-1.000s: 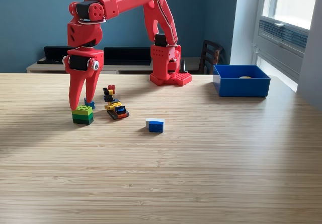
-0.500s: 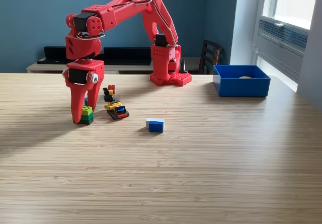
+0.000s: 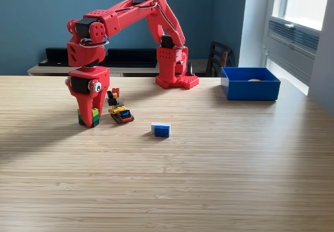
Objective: Grasp a lego block and put it in the bin.
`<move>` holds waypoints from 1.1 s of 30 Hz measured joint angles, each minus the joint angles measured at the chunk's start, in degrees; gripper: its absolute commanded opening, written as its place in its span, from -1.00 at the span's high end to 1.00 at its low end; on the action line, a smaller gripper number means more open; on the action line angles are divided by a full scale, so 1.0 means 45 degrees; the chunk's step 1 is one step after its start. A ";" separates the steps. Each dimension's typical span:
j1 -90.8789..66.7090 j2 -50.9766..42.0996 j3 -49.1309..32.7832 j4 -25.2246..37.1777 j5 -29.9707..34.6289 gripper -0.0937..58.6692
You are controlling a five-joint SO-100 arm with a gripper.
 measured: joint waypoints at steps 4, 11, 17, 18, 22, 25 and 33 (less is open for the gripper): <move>0.0000 0.0000 -0.0234 0.0391 0.0273 0.99; -0.0117 0.0000 -0.0156 0.0801 0.0742 0.99; -0.0684 -0.0020 -0.0137 0.1855 0.1211 0.99; -0.0742 -0.0020 -0.0332 0.2109 0.1387 1.00; -0.1191 0.0293 -0.0977 0.2734 0.1797 1.00; -0.1563 0.1035 -0.1074 0.3164 0.2070 1.00; -0.3672 0.4277 -0.0156 0.3730 0.2578 1.00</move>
